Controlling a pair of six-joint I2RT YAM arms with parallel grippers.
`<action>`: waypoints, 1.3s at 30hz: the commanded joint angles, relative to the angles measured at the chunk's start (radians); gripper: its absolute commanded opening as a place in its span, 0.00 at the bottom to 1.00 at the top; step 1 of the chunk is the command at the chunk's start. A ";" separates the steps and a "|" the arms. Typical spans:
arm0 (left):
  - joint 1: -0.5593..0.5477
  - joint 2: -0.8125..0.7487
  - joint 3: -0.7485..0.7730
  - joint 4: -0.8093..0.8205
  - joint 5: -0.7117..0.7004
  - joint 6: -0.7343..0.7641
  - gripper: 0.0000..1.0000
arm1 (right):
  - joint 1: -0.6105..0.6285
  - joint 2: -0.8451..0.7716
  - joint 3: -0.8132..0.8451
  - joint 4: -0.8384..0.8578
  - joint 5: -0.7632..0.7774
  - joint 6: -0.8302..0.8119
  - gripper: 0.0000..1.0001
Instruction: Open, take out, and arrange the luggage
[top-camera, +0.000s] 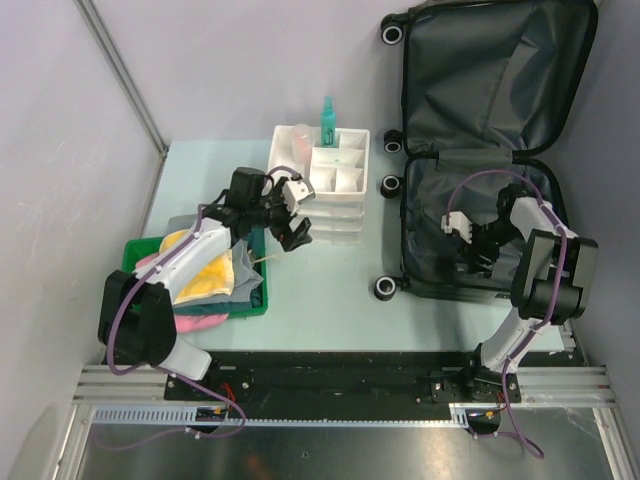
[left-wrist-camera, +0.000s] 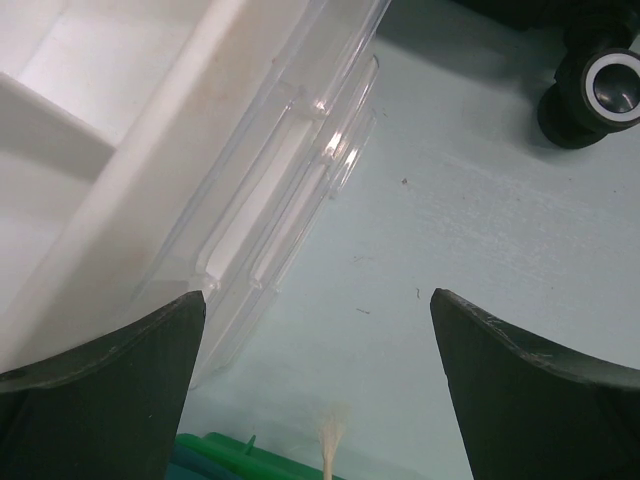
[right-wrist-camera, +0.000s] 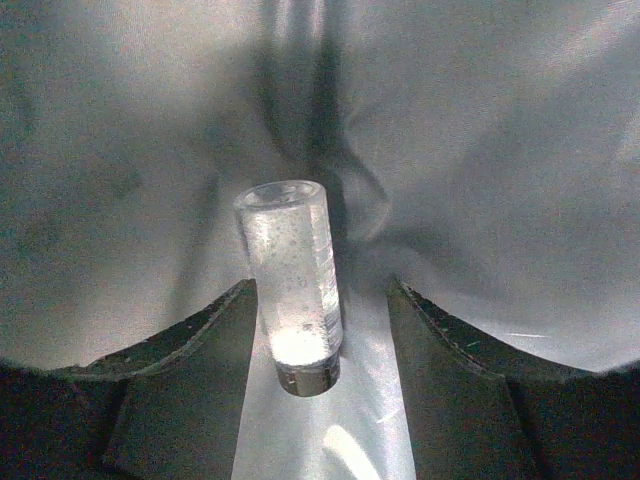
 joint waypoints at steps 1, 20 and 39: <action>-0.009 -0.096 0.029 0.059 0.030 0.044 1.00 | 0.004 0.028 -0.059 0.052 0.066 -0.051 0.60; -0.087 -0.255 0.021 0.088 -0.008 0.072 1.00 | -0.011 -0.138 -0.174 0.009 0.083 -0.154 0.56; -0.103 -0.248 0.116 0.125 -0.047 0.005 1.00 | 0.020 -0.149 -0.200 0.175 0.080 0.012 0.28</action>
